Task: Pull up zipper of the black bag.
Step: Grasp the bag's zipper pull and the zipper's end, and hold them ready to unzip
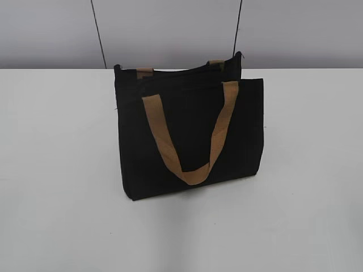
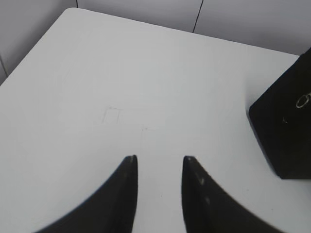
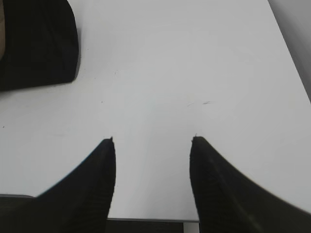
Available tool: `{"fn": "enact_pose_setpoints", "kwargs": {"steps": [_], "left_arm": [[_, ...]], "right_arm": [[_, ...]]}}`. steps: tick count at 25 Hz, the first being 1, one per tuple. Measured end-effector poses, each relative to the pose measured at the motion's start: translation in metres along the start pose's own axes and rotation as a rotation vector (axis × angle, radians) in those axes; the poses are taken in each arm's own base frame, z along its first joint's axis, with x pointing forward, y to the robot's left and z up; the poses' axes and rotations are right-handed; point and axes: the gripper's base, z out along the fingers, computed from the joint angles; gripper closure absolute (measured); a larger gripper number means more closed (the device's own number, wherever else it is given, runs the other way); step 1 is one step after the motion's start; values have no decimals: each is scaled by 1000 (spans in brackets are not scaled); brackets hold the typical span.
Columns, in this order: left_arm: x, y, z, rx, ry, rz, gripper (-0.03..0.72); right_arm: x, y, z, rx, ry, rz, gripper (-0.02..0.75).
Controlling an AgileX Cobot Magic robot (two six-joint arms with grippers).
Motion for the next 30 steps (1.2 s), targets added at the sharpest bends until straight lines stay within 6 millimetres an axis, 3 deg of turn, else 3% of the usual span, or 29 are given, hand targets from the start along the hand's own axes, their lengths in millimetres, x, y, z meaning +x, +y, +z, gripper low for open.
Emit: {"fn": "enact_pose_setpoints", "kwargs": {"steps": [19, 25, 30], "left_arm": [[-2, 0, 1, -1, 7, 0, 452], [-37, -4, 9, 11, -71, 29, 451], [-70, -9, 32, 26, -189, 61, 449]], "right_arm": [[0, 0, 0, 0, 0, 0, 349], [0, 0, 0, 0, 0, 0, 349], [0, 0, 0, 0, 0, 0, 349]]}}
